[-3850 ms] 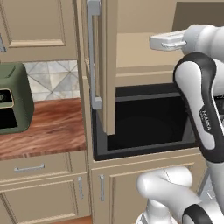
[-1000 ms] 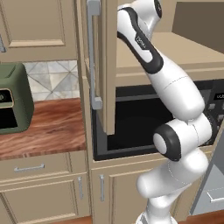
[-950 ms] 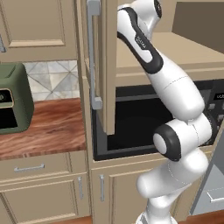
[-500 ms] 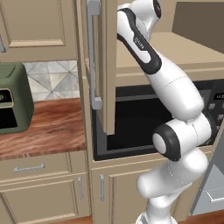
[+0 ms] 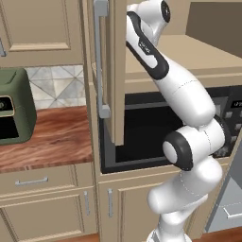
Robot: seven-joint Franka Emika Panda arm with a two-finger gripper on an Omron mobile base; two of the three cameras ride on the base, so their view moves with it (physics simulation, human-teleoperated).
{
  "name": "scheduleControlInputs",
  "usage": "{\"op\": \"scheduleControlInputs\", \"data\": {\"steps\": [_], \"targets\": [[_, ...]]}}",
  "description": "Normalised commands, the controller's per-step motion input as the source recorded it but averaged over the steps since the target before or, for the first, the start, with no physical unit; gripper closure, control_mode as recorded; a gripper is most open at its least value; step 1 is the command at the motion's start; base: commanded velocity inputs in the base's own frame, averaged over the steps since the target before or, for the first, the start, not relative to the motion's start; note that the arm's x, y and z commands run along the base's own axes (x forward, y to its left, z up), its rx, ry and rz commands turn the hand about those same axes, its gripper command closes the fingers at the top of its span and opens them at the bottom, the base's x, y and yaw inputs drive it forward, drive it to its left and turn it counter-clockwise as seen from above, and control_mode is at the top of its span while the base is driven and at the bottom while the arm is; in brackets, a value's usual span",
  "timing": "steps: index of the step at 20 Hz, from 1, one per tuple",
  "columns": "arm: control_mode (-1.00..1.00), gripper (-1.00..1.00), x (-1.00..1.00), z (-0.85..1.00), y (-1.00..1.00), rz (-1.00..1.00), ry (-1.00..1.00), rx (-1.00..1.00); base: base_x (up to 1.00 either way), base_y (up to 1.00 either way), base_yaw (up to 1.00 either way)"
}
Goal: There is a bowl on the dining counter. Grab a lemon wedge from the fridge and place it in the bowl. Then get the liquor bottle and glass cup from the cabinet and place them next to the bowl.
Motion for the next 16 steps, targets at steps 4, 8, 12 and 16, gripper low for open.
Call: {"op": "scheduleControlInputs", "data": {"steps": [4,8,12,16], "targets": [[-1.0,1.0,0.0,-0.02,0.0,0.0,0.03,0.0,0.0,0.0,0.0],[-1.0,1.0,-0.24,0.09,-0.11,-0.03,0.0,0.0,0.0,0.0,0.0],[-1.0,1.0,-0.5,0.18,-0.22,-0.04,0.0,0.0,0.0,0.0,0.0],[-1.0,1.0,-0.77,0.03,-0.28,-0.01,-0.02,0.0,0.0,0.0,0.0]]}}
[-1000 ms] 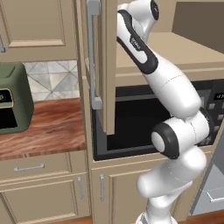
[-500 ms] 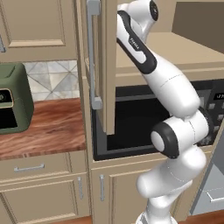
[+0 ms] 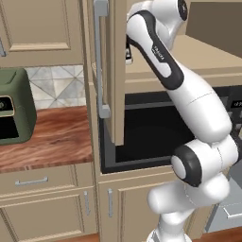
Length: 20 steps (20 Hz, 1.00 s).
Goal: There is a bowl on the dining counter. Grab a lemon wedge from the fridge and place it in the bowl. Then get the liquor bottle and glass cup from the cabinet and place them next to the bowl.
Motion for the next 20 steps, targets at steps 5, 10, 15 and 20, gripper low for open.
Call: {"op": "scheduleControlInputs", "data": {"steps": [5,10,15,20], "targets": [[-1.0,1.0,-1.0,0.0,-0.32,-0.01,-0.13,0.01,0.0,0.0,0.0],[-1.0,1.0,-1.0,0.0,-0.35,0.0,-0.17,0.08,0.0,0.0,0.0],[-1.0,1.0,-1.0,-0.04,-0.39,0.0,-0.13,0.11,0.0,0.0,0.0],[-1.0,1.0,-1.0,0.0,-0.52,0.0,-0.09,0.1,0.0,0.0,0.0]]}}
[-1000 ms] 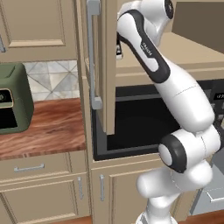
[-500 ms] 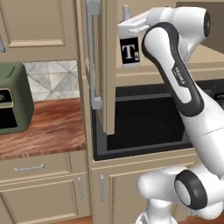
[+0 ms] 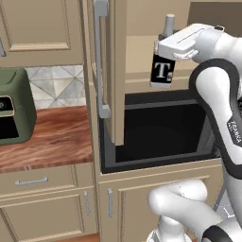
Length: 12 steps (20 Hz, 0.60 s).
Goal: There is a bowl on the dining counter. Grab a lemon wedge from the fridge and place it in the bowl. Then get the liquor bottle and glass cup from the cabinet and place them next to the bowl.
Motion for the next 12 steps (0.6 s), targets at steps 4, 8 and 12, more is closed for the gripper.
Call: {"op": "scheduleControlInputs", "data": {"steps": [4,8,12], "targets": [[-1.0,1.0,-1.0,-0.21,-0.54,0.0,-0.03,0.07,0.0,0.0,0.0],[-1.0,1.0,-0.9,-0.5,-0.41,0.0,0.0,0.02,0.0,0.0,0.0],[-1.0,1.0,-0.63,-0.54,-0.26,0.0,0.0,0.01,0.0,0.0,0.0]]}}
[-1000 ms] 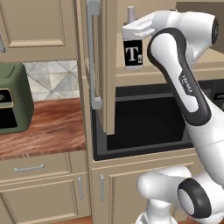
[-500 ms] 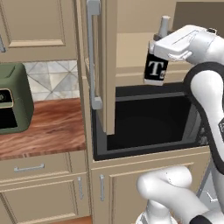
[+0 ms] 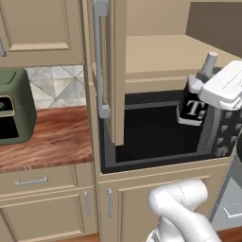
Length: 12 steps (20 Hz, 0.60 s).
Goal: There is a bowl on the dining counter. Grab a lemon wedge from the fridge and place it in the bowl. Then get the liquor bottle and glass cup from the cabinet and place them next to the bowl.
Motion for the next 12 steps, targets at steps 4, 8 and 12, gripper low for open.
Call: {"op": "scheduleControlInputs", "data": {"steps": [4,8,12], "targets": [[-1.0,1.0,-0.28,-0.46,-0.05,0.0,0.04,0.01,0.0,0.0,0.0],[-1.0,1.0,-0.02,-0.31,0.0,0.0,0.09,0.0,0.0,0.0,0.0],[-1.0,1.0,0.0,0.0,0.08,0.02,0.04,-0.06,0.0,0.0,0.0]]}}
